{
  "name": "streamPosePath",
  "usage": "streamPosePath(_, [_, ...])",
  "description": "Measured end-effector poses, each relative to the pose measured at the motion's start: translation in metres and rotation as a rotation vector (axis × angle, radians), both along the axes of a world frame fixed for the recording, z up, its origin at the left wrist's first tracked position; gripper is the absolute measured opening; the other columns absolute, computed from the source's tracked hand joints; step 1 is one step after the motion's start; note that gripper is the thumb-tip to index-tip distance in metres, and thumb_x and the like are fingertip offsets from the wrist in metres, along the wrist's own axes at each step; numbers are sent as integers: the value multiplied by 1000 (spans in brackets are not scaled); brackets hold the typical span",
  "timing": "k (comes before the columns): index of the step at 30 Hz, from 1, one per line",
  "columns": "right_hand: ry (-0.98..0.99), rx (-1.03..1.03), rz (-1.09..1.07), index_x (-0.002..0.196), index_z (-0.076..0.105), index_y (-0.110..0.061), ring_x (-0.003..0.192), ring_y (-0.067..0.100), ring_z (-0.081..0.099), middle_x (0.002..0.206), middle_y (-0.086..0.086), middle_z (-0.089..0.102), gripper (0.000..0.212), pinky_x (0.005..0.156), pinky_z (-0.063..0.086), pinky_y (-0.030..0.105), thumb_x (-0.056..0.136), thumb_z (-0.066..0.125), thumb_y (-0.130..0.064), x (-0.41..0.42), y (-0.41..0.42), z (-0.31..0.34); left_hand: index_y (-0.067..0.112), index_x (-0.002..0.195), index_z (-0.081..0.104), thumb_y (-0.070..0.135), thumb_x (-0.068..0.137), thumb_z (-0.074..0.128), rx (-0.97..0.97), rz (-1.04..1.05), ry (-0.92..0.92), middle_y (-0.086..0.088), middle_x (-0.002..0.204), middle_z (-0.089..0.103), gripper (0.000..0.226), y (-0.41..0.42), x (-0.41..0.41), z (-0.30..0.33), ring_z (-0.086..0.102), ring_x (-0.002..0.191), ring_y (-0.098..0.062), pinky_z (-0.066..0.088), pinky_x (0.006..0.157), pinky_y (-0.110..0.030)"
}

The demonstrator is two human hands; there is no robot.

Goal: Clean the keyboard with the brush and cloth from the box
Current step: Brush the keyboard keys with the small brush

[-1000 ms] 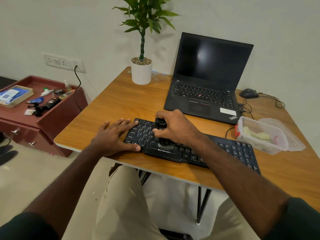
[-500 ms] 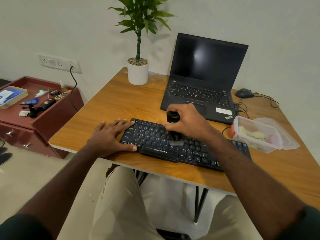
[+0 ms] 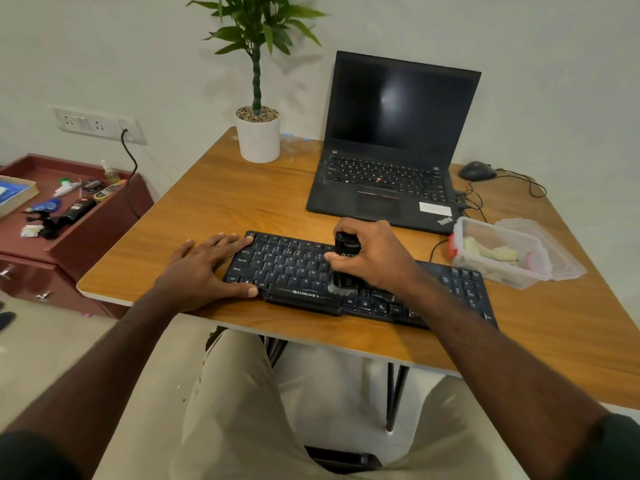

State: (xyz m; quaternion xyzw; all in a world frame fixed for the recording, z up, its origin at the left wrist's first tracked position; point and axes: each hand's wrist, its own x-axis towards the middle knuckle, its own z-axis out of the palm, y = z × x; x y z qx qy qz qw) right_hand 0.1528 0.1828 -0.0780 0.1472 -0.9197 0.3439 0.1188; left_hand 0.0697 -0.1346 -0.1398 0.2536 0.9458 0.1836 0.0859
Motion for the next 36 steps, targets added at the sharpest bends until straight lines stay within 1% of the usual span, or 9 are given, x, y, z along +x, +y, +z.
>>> streamPosePath(4, [-3,36,-12,87,62,-17,62,4,53,69,-14,56,21,58,42,21,83,80,-28,9,18,1,61,146,13,106,48,36,6,1,-1,13,164,17,110,0,-1,-1,6,150,-4,-2,122,-44])
streamPosePath(10, [-23,129,-41,91,63,-18,68,7,59,73,-10,61,22,59,51,29,84,79,-30,24,40,5,59,148,18,104,50,39,36,10,15,13,163,21,110,0,0,-3,8,149,-2,0,121,-43])
streamPosePath(14, [-52,166,-51,89,57,-29,69,2,59,73,-14,60,23,60,49,24,84,80,-30,34,55,8,60,147,17,104,50,38,28,9,15,12,163,21,109,0,0,-3,8,150,-3,0,121,-43])
streamPosePath(17, [-45,91,-91,90,59,-31,69,1,59,74,-15,59,24,62,45,18,82,81,-29,39,68,9,59,148,17,104,51,38,28,6,10,12,164,20,110,0,0,-3,7,150,-4,-1,121,-44])
streamPosePath(22, [108,-102,-156,93,63,-24,69,0,59,75,-14,60,24,61,45,10,81,84,-22,41,41,-1,60,147,17,104,50,38,36,13,16,11,164,21,109,2,1,-3,9,150,-5,0,122,-44])
streamPosePath(26, [194,-138,-122,91,64,-16,66,6,57,73,-10,58,21,59,44,15,82,83,-22,27,11,-10,59,147,17,105,48,36,29,15,25,12,163,21,111,1,1,-3,9,150,-4,1,121,-44])
streamPosePath(30, [153,-61,-113,92,65,-15,70,6,61,76,-9,61,21,59,47,16,83,81,-25,25,19,-10,62,145,15,106,48,36,18,15,23,14,163,20,108,1,-1,-4,9,150,-4,1,122,-44])
streamPosePath(34, [101,44,-113,89,62,-23,69,-2,57,73,-15,57,22,60,42,10,82,82,-24,37,48,-7,66,142,13,106,49,36,26,9,18,13,164,20,103,0,-2,-5,8,150,-4,0,122,-44])
streamPosePath(36, [90,40,-140,89,61,-26,69,1,57,73,-14,59,24,61,44,14,81,83,-24,44,61,-5,67,141,14,105,49,37,30,12,19,13,164,20,103,0,-1,-5,8,150,-4,0,122,-44])
